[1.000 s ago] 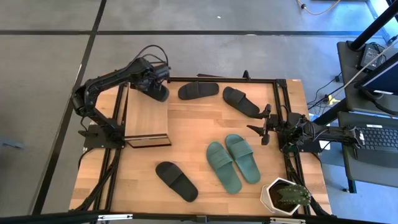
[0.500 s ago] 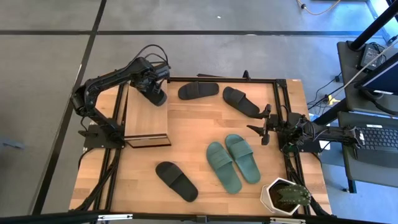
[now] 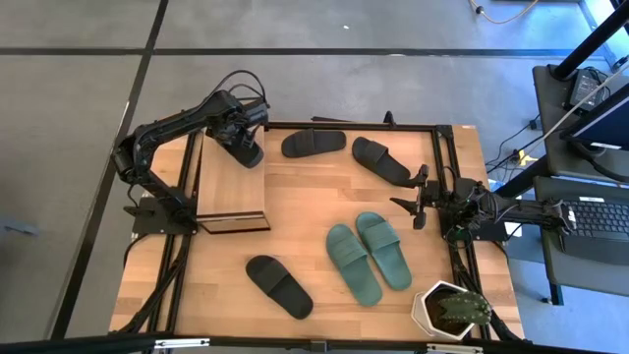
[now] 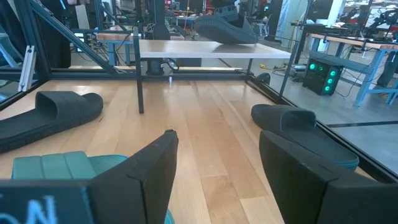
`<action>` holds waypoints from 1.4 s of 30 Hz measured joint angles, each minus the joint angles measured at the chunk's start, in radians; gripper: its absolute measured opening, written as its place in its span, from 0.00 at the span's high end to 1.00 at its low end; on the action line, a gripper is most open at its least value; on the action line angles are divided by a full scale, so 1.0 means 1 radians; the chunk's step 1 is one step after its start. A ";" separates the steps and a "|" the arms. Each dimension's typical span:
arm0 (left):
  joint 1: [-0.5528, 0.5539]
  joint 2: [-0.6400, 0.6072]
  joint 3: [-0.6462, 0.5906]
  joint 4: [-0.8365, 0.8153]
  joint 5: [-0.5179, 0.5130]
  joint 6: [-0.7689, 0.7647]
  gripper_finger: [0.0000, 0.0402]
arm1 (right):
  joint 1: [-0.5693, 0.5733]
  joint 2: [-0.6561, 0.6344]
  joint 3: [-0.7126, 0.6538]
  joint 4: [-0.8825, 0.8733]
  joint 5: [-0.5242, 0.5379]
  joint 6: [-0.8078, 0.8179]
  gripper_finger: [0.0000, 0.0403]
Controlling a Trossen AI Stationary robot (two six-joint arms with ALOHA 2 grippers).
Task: Pick and place slides into the shelf
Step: Put the black slipper on the shelf
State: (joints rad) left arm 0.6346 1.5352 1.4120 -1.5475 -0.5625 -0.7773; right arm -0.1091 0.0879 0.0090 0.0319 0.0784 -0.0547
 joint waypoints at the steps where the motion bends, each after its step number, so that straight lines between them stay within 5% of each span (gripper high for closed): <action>1: 0.000 0.000 0.000 0.000 0.000 0.001 0.82 | 0.000 0.000 0.000 0.000 0.000 0.000 0.44; 30: 0.000 0.000 0.000 -0.002 -0.003 -0.001 0.82 | 0.000 0.000 0.000 0.000 0.000 0.001 0.44; 42: 0.000 0.000 -0.001 -0.004 0.010 -0.005 0.51 | 0.000 0.000 0.000 0.000 0.000 0.002 0.44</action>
State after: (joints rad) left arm 0.6342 1.5352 1.4109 -1.5513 -0.5530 -0.7826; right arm -0.1093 0.0879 0.0090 0.0315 0.0784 -0.0532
